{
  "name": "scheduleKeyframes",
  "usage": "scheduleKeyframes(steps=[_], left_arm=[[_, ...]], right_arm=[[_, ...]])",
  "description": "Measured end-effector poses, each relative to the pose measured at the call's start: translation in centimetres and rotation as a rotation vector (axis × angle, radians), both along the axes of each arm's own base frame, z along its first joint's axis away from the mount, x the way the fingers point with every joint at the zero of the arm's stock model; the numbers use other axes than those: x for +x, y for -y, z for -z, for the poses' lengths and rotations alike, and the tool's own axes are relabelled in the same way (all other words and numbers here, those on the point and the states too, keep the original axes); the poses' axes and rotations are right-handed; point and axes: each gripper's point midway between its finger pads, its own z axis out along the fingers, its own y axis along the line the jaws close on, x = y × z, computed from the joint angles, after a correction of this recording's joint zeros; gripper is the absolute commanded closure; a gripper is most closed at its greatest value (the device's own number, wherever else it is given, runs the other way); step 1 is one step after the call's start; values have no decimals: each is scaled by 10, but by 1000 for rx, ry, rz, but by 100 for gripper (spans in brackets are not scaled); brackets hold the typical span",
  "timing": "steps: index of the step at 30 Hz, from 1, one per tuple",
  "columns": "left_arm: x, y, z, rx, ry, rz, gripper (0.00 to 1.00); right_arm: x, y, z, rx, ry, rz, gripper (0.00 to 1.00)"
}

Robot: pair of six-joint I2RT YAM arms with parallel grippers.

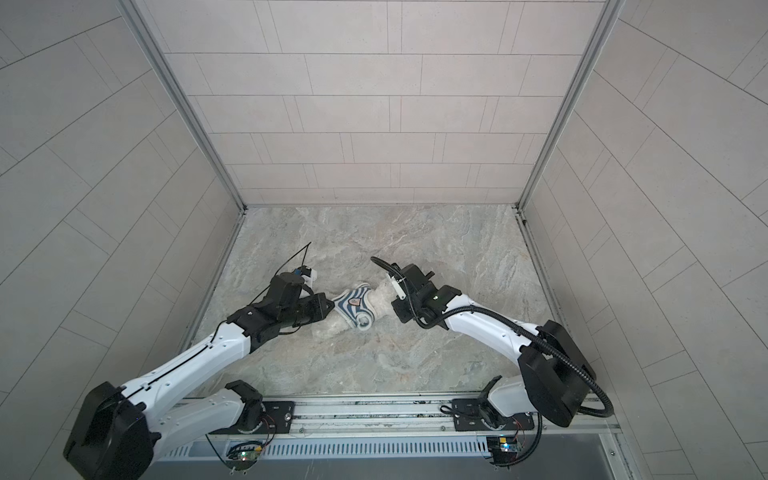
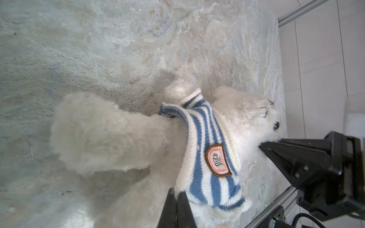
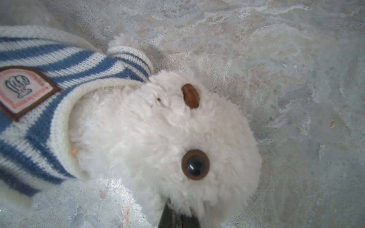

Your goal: Dress the teddy bear

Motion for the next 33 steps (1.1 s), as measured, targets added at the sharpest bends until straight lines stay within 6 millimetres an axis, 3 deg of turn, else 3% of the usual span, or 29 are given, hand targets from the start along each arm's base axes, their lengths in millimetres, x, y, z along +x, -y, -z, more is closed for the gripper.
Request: scheduleKeyframes(steps=[6, 14, 17, 20, 25, 29, 33], left_arm=[[11, -10, 16, -16, -24, 0, 100], [13, 17, 46, -3, -62, 87, 100], [18, 22, 50, -13, -58, 89, 100], [22, 24, 54, -19, -56, 87, 100], [28, 27, 62, -28, -59, 83, 100], [31, 32, 62, -53, -55, 83, 100], [33, 36, 59, -69, -43, 86, 100]], right_arm=[[3, -3, -7, -7, 17, -12, 100], [2, -2, -2, -38, -9, -33, 100], [-2, -7, -3, -24, -6, -66, 90], [-18, -9, -8, -7, 37, -126, 76], [-52, -3, -36, 80, 190, -230, 59], [-66, 3, -53, 127, 298, -275, 59], [-80, -13, -63, 136, 356, -377, 71]])
